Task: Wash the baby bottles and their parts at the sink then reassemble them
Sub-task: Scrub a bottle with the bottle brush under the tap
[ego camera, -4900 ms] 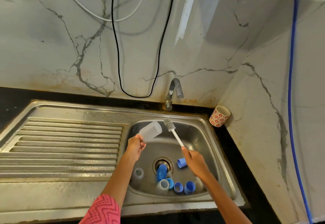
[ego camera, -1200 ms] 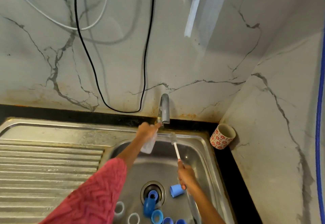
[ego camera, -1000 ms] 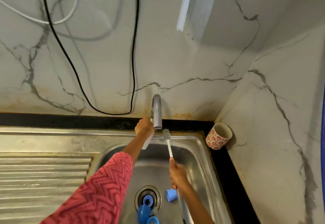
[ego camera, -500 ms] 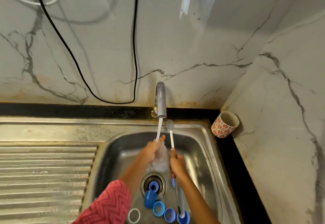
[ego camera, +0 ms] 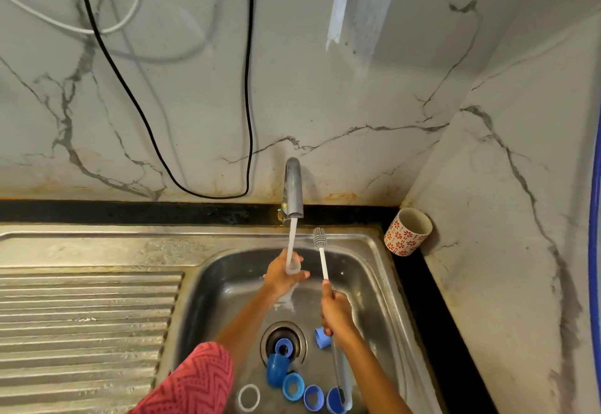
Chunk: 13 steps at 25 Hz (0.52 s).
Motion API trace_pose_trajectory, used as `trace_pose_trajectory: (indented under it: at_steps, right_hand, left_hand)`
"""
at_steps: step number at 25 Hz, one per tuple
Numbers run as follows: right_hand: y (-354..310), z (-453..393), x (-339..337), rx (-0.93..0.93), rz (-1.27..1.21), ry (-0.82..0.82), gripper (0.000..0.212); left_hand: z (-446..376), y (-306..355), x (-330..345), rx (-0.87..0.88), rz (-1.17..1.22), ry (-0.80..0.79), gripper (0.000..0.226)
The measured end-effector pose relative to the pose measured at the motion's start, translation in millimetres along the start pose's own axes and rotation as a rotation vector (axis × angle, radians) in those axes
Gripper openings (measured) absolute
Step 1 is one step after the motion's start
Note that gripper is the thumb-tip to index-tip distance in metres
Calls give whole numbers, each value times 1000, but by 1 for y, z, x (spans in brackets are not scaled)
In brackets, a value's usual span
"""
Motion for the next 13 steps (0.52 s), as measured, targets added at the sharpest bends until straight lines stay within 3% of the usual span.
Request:
trace_pose_trajectory:
  at_steps: [3,6,8,10,12,13]
  right_hand:
    - [1,7,5,-10,-5,-27,44]
    - [-1,10,7,-12,-13,-34,45]
    - [-3,9,5,-12,-15,-15,46]
    - [-3,8,1,-7,-9,2,47]
    - [2,7,-1,7,1,-1,48]
    - [5,8,0,17,3,-13,48]
  left_hand:
    - [11,-10,6,68,-27,-30,33]
    - [10,6,-2,59,89,-35,28]
    - [-4,14,-18,-72,160,49,23]
    - [-14,0,-29,-353,248,107,22]
    - [-13,-13,-27,-576,305,14,25]
    - [-15,-10,-29,-595,311,5,28]
Point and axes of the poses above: each hand's wrist, its own z-axis away from the middle knuckle, its own x-axis out of the palm, y = z × x, the point moved 7 cm from there along -z, towards the middle knuckle, and after that the axes turned 15 degrees about -z, right-handed, at the moved point
